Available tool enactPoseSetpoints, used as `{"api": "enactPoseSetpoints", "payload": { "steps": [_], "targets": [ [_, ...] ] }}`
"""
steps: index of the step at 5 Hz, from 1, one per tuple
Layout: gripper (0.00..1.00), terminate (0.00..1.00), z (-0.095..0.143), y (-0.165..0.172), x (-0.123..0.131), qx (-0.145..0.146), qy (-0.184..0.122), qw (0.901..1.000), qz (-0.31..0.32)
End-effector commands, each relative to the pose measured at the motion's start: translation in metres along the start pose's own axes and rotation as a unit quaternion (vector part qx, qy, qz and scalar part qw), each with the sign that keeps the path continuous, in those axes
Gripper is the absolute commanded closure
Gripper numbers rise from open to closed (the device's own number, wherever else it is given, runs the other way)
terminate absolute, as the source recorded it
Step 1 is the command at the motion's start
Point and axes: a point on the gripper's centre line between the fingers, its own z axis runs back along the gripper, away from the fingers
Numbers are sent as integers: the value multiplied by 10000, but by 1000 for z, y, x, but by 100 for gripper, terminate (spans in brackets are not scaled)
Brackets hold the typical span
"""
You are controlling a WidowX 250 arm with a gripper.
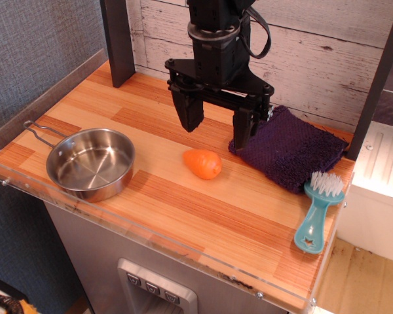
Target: Put the brush behind the pan
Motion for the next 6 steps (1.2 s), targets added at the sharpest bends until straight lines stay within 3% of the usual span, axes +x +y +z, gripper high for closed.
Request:
{"api": "enactPoseSetpoints", "payload": {
  "steps": [1, 3, 4, 6],
  "targets": [
    [0, 0, 0, 0, 0, 0, 0, 10000, 0],
    [0, 0, -23, -60, 18, 96, -109, 9995, -277],
    [0, 0, -41, -79, 30, 211, -19, 9993, -306],
    [0, 0, -67, -75, 36, 500, 247, 9984, 119]
  ]
}}
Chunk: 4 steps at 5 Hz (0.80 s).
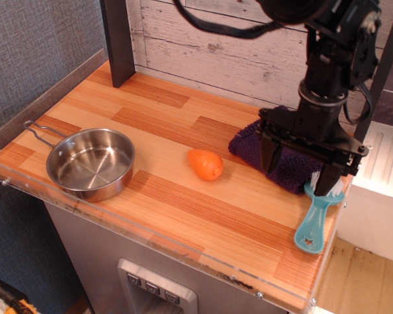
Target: Put the brush behind the pan
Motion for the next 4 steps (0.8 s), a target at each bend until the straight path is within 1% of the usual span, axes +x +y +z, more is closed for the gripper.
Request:
{"api": "enactPoseSetpoints", "payload": {
  "steps": [1, 2, 4],
  "targets": [
    [0, 0, 0, -2, 2, 56, 4, 10000, 45],
    [0, 0, 5, -10, -5, 88, -87, 9999, -101],
    [0, 0, 22, -10, -17, 99, -311, 9994, -65]
  ]
}}
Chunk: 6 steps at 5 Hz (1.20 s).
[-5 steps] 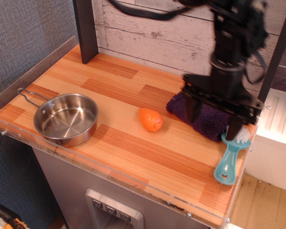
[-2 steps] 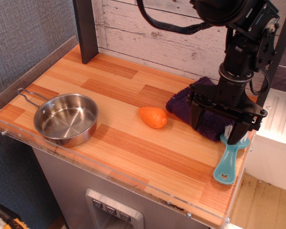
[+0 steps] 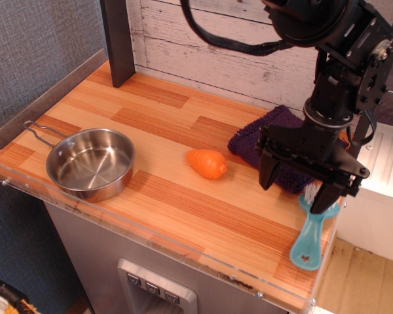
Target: Put the brush behind the pan
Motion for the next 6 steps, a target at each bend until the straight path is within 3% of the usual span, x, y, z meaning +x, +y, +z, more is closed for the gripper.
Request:
{"api": "enactPoseSetpoints", "payload": {
  "steps": [1, 6],
  "targets": [
    [0, 0, 20, -1, -2, -103, -343, 9994, 21],
    [0, 0, 13, -5, -23, -37, -232, 9997, -70]
  ]
}}
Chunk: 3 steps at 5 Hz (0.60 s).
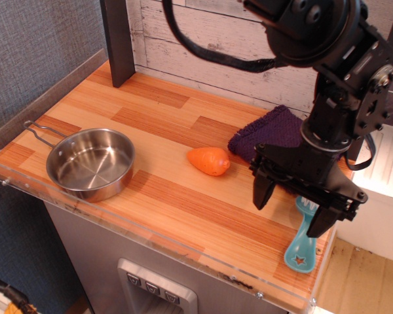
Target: Put the brush behind the pan
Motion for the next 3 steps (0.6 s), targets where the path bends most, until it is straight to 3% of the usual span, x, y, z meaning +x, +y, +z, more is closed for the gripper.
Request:
{"api": "enactPoseSetpoints", "payload": {
  "steps": [1, 3],
  "targets": [
    [0, 0, 6, -5, 0, -138, -246, 9996, -56],
    [0, 0, -17, -20, 6, -63, -156, 9998, -89]
  ]
}}
